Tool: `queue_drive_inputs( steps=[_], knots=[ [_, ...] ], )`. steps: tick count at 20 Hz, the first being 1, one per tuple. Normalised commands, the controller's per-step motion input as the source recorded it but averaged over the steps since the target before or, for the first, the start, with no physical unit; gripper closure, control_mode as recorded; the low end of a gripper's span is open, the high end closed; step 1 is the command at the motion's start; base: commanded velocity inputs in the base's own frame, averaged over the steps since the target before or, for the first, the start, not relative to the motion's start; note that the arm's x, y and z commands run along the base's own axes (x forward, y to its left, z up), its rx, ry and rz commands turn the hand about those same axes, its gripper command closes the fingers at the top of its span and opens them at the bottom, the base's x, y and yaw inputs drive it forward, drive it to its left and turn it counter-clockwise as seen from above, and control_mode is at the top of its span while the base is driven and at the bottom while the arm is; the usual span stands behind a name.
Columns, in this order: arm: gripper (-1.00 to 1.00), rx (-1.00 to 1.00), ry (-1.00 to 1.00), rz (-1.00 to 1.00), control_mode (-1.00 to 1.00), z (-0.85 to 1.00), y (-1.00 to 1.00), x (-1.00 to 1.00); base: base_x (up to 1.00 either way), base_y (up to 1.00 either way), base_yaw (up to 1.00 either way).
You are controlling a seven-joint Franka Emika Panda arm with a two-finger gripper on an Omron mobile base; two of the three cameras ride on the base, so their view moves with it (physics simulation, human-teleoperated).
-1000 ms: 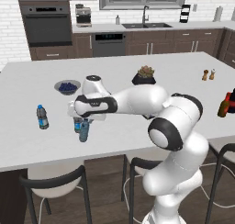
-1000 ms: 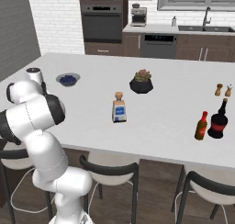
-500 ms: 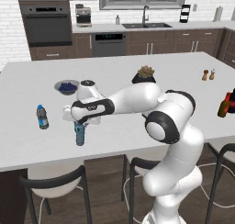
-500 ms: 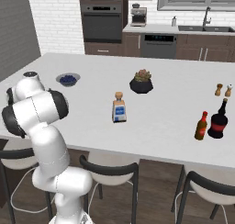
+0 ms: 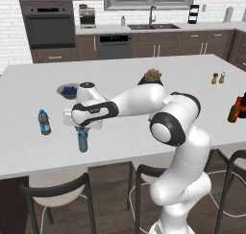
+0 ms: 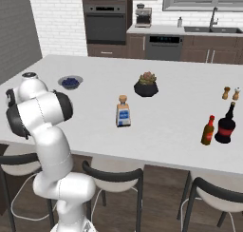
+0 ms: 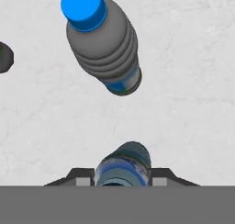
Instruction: Move the plastic bottles in the middle to the plastics group, and the glass bottles in the middle to the glass group.
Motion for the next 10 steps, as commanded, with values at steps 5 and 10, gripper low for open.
queue_drive_inputs(
  steps=[5, 10],
  knots=[
    [-1.0, -0.01, -0.02, 0.0, -1.0, -0.25, -0.2, -0.09, 0.0, 0.0, 0.0],
    [-1.0, 0.0, -0.03, 0.0, -1.0, -0.03, -0.13, -0.14, 0.0, 0.0, 0.0]
  ],
)
